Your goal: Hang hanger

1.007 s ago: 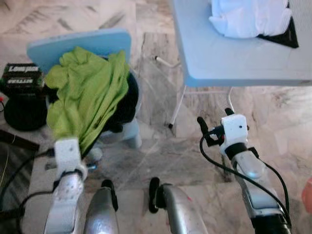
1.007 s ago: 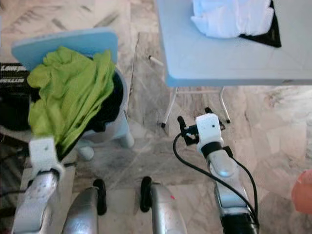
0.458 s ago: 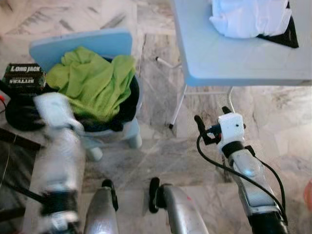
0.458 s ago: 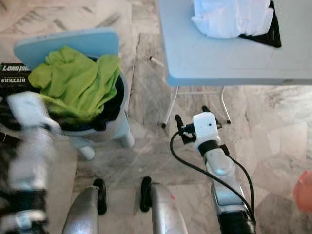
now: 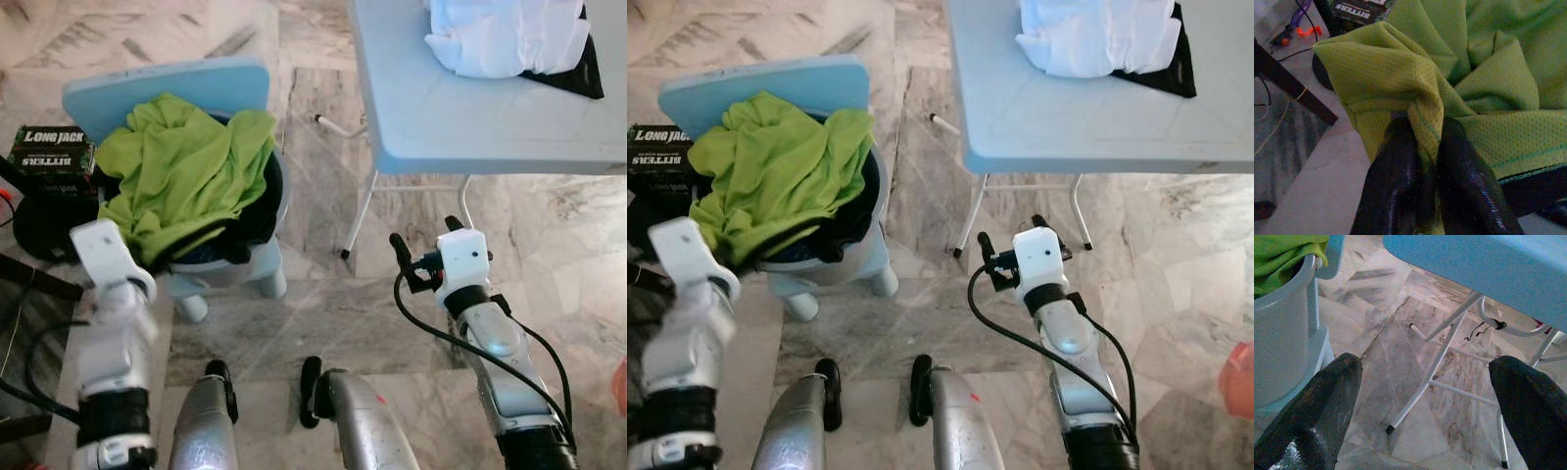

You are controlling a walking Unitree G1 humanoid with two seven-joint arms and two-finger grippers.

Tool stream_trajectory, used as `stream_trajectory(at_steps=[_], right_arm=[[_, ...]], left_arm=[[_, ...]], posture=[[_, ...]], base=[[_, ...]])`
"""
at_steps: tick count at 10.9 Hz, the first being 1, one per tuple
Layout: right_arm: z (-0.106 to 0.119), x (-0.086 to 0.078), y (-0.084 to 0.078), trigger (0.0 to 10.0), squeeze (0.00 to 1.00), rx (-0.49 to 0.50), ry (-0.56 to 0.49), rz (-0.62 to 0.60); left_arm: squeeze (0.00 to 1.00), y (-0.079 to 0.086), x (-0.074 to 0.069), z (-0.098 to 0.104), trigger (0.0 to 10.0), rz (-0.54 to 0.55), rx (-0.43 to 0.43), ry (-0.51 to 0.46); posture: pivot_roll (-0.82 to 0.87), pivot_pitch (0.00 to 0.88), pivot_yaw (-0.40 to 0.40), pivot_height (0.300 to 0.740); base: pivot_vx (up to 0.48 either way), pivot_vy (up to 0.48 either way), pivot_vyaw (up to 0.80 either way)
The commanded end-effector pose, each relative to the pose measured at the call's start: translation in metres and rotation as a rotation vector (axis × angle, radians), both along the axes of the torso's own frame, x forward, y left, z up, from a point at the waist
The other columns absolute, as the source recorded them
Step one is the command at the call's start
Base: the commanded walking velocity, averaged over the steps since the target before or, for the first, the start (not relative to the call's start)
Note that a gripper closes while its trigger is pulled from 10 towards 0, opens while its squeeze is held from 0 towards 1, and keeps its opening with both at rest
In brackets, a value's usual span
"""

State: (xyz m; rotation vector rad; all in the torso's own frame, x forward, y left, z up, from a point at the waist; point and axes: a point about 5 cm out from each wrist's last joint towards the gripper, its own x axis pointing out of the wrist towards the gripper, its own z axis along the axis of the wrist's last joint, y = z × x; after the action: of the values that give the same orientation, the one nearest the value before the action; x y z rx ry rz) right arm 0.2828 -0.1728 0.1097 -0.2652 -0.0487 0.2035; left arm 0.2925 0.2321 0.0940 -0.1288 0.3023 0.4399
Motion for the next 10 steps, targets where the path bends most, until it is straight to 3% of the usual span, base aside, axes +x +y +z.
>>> stream_trajectory(at_steps=[1,2,4,7,10], right_arm=[[-0.006,-0.003,-0.005,10.0,0.0,-0.006,0.022,-0.016],[-0.006,-0.002,-0.004,10.0,0.0,-0.004,0.022,-0.013],[-0.006,-0.002,-0.002,10.0,0.0,-0.002,0.023,-0.008],[-0.007,-0.001,0.0,10.0,0.0,0.003,0.02,-0.007],[-0.009,-0.002,0.002,10.0,0.0,0.007,0.024,-0.005]], left_arm=[[1.0,-0.005,-0.011,-0.016,10.0,-0.005,-0.006,0.072],[1.0,-0.018,-0.02,-0.015,10.0,-0.068,0.057,0.051],[1.0,-0.019,-0.02,0.015,10.0,-0.111,0.263,-0.105],[1.0,-0.028,-0.037,0.008,10.0,-0.166,0.363,-0.074],[1.0,-0.038,-0.041,0.011,10.0,-0.254,0.461,-0.103]], posture=[[-0.04,0.308,-0.114,0.74],[-0.04,0.308,-0.114,0.74],[-0.03,0.313,-0.114,0.74],[-0.02,0.312,-0.106,0.74],[-0.02,0.313,-0.104,0.74]], base=[[0.0,0.0,0.0],[0.0,0.0,0.0],[0.0,0.0,0.0],[0.0,0.0,0.0],[0.0,0.0,0.0]])
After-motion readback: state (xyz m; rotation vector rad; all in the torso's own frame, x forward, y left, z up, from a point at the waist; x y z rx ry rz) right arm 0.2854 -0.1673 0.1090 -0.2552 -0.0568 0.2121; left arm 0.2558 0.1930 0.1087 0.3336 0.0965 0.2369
